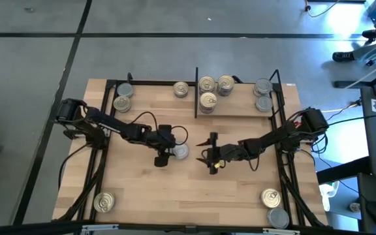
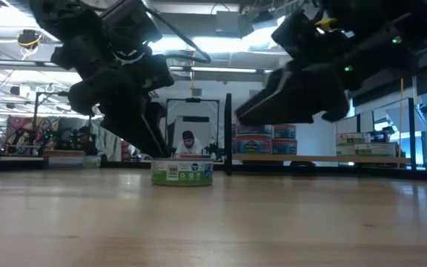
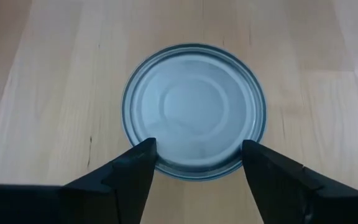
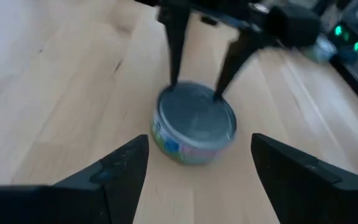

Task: Stack canned seafood by type on shelf
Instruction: Stack the green tuna can on top of the green tuna can

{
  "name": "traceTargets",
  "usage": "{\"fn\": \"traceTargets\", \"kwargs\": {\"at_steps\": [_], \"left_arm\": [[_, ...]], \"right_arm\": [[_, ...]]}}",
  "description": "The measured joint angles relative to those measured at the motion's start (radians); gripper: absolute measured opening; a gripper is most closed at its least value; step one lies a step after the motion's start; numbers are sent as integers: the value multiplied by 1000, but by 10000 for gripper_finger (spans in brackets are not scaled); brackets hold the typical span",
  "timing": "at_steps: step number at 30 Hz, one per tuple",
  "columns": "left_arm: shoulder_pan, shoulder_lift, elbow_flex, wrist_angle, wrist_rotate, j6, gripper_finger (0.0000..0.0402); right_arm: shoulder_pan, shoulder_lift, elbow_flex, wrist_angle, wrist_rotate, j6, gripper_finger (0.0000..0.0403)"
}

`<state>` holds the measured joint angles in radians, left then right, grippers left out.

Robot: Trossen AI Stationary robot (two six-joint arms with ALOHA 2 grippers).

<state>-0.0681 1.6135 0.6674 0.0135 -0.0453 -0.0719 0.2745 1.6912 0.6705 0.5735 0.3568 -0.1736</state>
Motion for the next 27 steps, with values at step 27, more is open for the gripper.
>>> {"fn": "traceTargets", "kwargs": {"at_steps": [27], "left_arm": [[12, -77, -285, 432, 6, -51, 239]], "right_arm": [[-100, 229, 380, -412, -129, -308, 284]]}}
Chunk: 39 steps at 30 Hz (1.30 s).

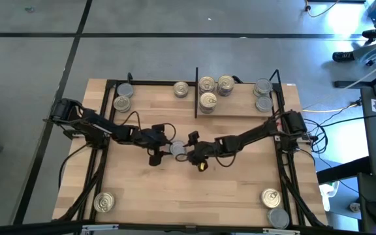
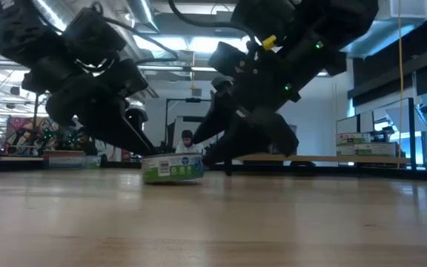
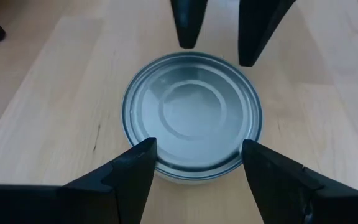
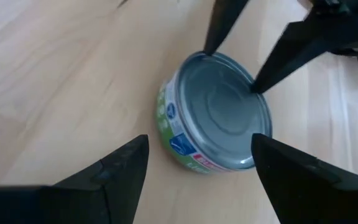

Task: Stack canned seafood by type on shelf
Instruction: Stack the green tuna can on top of the green tuna can

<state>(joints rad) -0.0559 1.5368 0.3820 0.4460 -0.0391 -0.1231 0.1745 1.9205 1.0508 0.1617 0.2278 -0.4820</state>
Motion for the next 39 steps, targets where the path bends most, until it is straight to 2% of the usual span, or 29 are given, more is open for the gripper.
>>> {"fn": "traceTargets", "kwargs": {"at_steps": [4, 14, 30, 39], "left_arm": [[0, 0, -29, 51, -6, -6, 239], [4, 0, -29, 51, -14, -3, 239], [4, 0, -30, 52, -22, -4, 239], [5, 0, -32, 62, -27, -4, 239]], "right_arm": [[-8, 0, 0, 7, -10, -9, 284], [-18, 52, 0, 47, -36, -89, 284], [-16, 127, 7, 154, 65, -316, 284], [-37, 147, 28, 142, 63, -386, 284]]}}
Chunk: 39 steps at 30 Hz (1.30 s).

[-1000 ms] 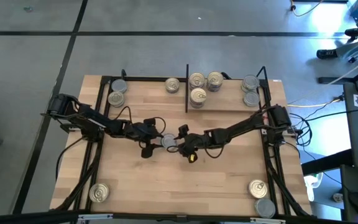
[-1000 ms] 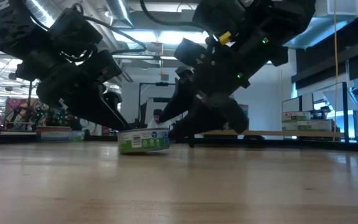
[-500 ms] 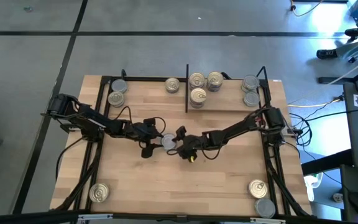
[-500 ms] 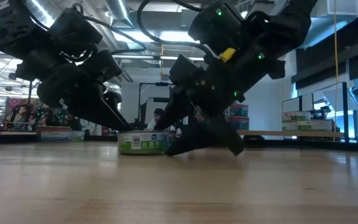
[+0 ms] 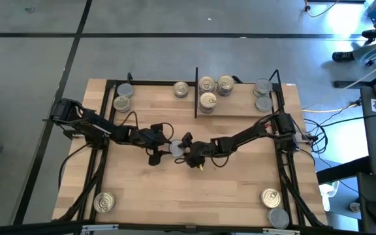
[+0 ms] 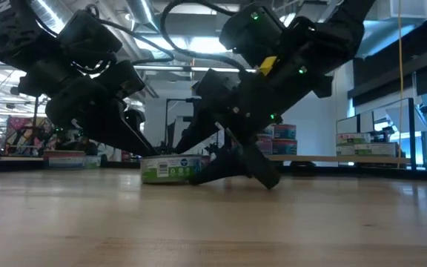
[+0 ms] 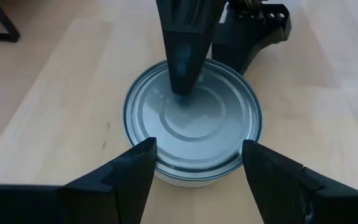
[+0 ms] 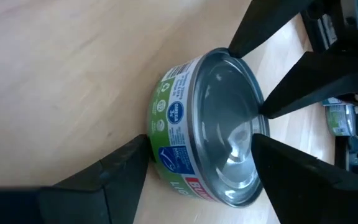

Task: Stack canned seafood by type on shelf
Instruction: Stack the green tuna can on top of the green tuna can

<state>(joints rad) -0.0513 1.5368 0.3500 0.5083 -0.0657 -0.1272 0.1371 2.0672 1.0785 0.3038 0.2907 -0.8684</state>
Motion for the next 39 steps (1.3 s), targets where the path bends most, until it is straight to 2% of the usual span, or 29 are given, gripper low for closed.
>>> {"fn": "traceTargets", "kwargs": {"at_steps": [10, 20, 24, 34, 39], "left_arm": [[3, 0, -2, 2, -22, 1, 239], [3, 0, -1, 1, -14, -8, 239], [3, -12, -1, -3, -11, -8, 239], [-3, -200, -5, -202, -18, 19, 239], [0, -227, -3, -261, -64, 30, 239]], "right_arm": [[-15, 54, 73, -30, 37, -37, 284], [-15, 55, 74, -16, 135, -8, 284], [-13, 54, 74, -8, 138, -1, 284], [-12, 55, 78, 22, 139, 9, 284], [-11, 56, 77, 43, 135, 4, 284]]}}
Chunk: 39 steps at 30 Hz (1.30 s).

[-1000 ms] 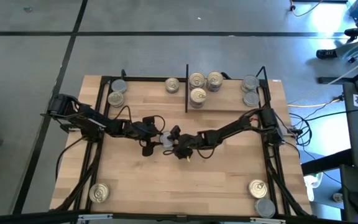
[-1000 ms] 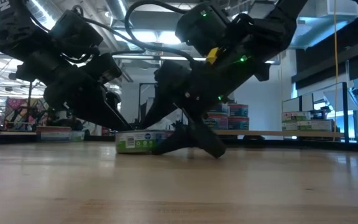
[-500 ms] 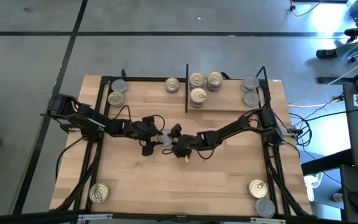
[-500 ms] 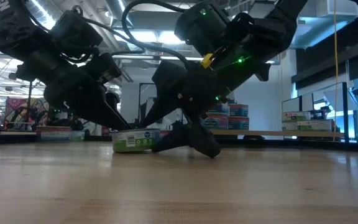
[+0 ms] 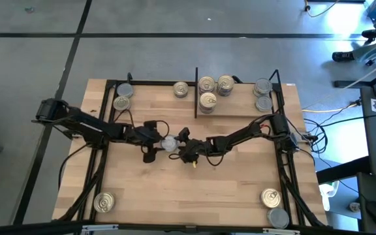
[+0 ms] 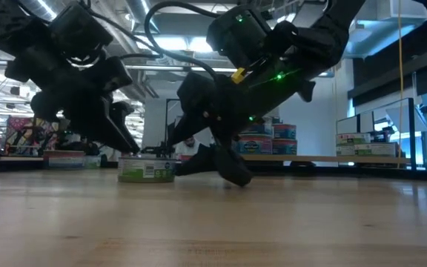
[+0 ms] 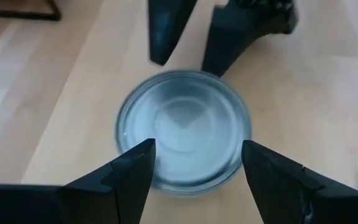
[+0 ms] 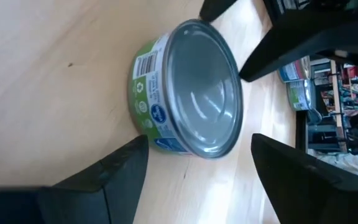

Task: Stack canned seafood by type on shelf
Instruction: Stack the green tuna can on top of the green tuna can

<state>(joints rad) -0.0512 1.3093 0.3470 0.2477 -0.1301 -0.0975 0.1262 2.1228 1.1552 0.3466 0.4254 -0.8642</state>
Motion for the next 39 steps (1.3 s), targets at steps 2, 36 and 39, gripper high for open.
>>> {"fn": "traceTargets", "kwargs": {"at_steps": [2, 36, 39], "left_arm": [[0, 0, 0, -12, -18, 0, 239], [8, -37, -178, 168, -35, -84, 239], [8, -37, -195, 198, -35, -90, 239]], "right_arm": [[0, 0, 0, 9, -6, -4, 284], [-4, 3, -2, 46, -129, -46, 284], [-4, 3, -2, 48, -140, -48, 284]]}}
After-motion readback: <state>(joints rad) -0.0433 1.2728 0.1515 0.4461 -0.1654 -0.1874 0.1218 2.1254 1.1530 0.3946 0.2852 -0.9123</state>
